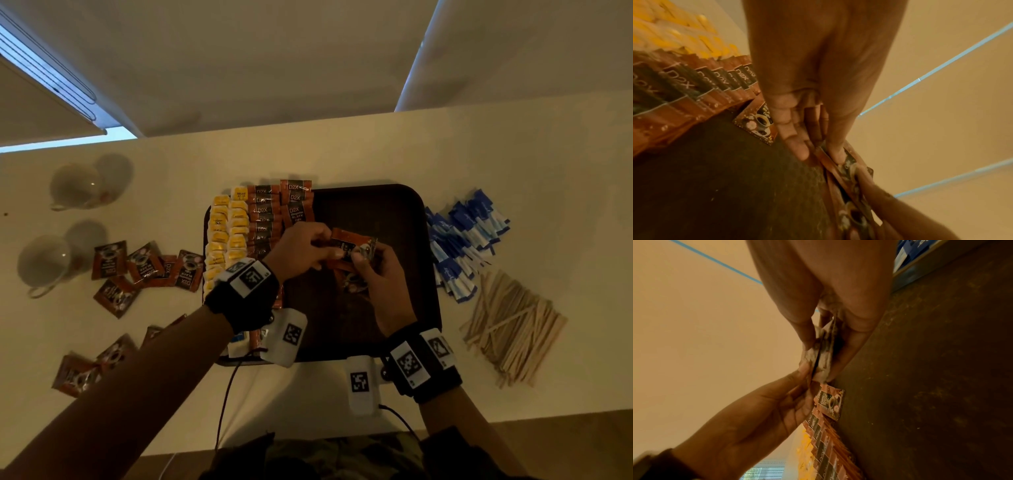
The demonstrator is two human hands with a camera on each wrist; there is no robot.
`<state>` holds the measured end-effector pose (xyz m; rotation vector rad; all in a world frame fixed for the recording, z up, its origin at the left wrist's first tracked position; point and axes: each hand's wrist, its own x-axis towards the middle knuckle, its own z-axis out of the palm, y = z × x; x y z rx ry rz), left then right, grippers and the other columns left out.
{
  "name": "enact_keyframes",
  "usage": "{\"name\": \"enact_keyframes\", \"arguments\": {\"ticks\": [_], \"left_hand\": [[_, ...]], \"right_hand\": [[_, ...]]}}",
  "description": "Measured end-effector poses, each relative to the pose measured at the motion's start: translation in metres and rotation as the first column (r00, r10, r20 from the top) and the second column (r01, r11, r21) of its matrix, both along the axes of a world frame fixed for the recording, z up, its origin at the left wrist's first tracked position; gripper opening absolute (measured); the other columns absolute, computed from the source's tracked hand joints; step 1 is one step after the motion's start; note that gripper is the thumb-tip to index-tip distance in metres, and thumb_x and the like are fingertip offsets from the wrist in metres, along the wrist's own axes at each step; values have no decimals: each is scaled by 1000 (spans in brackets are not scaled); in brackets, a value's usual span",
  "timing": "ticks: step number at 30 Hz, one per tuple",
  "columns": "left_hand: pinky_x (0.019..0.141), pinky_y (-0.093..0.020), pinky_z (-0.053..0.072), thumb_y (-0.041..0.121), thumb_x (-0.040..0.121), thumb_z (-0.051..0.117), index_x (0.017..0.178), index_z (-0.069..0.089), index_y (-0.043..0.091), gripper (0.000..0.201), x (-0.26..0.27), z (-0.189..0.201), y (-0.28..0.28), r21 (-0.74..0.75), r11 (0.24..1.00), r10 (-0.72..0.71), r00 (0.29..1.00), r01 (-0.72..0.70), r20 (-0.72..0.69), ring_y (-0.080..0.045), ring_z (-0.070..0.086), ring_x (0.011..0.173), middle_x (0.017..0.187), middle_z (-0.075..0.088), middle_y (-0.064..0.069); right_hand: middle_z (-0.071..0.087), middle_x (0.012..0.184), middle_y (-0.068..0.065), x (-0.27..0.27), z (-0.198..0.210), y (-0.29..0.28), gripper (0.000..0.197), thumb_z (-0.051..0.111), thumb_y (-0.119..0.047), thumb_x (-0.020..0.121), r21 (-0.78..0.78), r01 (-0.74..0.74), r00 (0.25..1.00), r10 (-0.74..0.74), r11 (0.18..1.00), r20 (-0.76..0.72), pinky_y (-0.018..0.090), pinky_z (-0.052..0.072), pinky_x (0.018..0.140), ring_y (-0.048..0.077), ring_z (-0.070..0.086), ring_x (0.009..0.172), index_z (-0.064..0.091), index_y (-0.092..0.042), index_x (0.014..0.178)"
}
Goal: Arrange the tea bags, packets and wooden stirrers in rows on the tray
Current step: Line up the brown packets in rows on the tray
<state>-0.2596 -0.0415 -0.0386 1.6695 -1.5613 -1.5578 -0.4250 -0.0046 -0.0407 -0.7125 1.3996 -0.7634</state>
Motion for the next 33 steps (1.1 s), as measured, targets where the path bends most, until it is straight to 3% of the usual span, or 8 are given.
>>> {"name": "enact_keyframes", "arguments": {"ticks": [5, 9, 14, 18, 22, 27, 31, 33], "left_hand": [[56, -18, 54, 10, 91, 56, 91, 58, 11, 3, 17, 2, 1, -59, 995, 77, 997, -78, -11, -12, 63, 76, 92, 60, 0], [57, -7, 45, 6, 91, 55, 101, 63, 4, 13, 40, 3, -12, -237, 956, 218, 958, -171, 188, -3, 54, 73, 95, 59, -3], [75, -22, 39, 9, 90, 57, 108, 65, 3, 21, 57, -7, -38, -156, 971, -69, 841, 179, 536, -19, 57, 93, 105, 64, -10], [75, -30, 46, 7, 90, 53, 105, 66, 9, 20, 47, -5, -51, -136, 913, -208, 726, 384, 656, -21, 61, 93, 103, 66, -7], [68, -33, 45, 9, 86, 54, 96, 60, 16, 14, 43, -9, -60, -119, 903, -205, 657, 413, 726, -23, 58, 86, 97, 58, -6], [64, -30, 34, 12, 82, 61, 88, 56, 15, 8, 44, -16, -64, -153, 891, -166, 618, 428, 769, -24, 55, 91, 98, 62, -7], [80, -34, 40, 15, 83, 63, 114, 55, 10, 32, 38, -14, -57, -246, 866, -94, 623, 436, 777, -27, 50, 108, 115, 57, -10], [88, -32, 38, 22, 87, 61, 126, 50, 14, 41, 30, -16, -50, -218, 835, -191, 638, 505, 746, -25, 47, 113, 122, 53, -8]], "right_hand": [[57, 123, 6, -6, -1, 4, 28, 56, -12, 91, 23, -13, 998, 11, 1000, 67, 37, 56, 79, 22, 62, 106, 51, -26, 116], [56, 123, 7, -12, -2, 4, 30, 51, -8, 93, 86, 55, 994, -63, 995, 91, 30, 55, 69, 23, 62, 104, 51, -21, 120], [58, 120, 8, -16, -5, 5, 27, 50, -8, 93, 113, 85, 995, -90, 990, 40, 31, 54, 68, 24, 63, 102, 53, -21, 117], [58, 115, 3, -16, -5, 4, 27, 52, -9, 93, 112, 91, 996, -92, 990, 6, 28, 54, 73, 19, 61, 101, 52, -18, 118], [60, 113, 2, -16, -7, 4, 22, 56, -11, 91, 84, 78, 997, -76, 993, -34, 24, 53, 73, 15, 61, 100, 54, -16, 113], [63, 112, 4, -16, -12, 3, 22, 59, -11, 90, 103, 83, 996, -79, 991, -42, 34, 55, 85, 15, 63, 99, 55, -14, 111], [65, 110, 4, -16, -14, 2, 22, 59, -11, 89, 115, 85, 996, -82, 990, -31, 32, 56, 82, 16, 64, 100, 55, -15, 110], [64, 110, 3, -15, -14, 0, 24, 59, -11, 89, 114, 80, 997, -78, 990, -25, 29, 56, 78, 15, 64, 98, 55, -14, 112]]}}
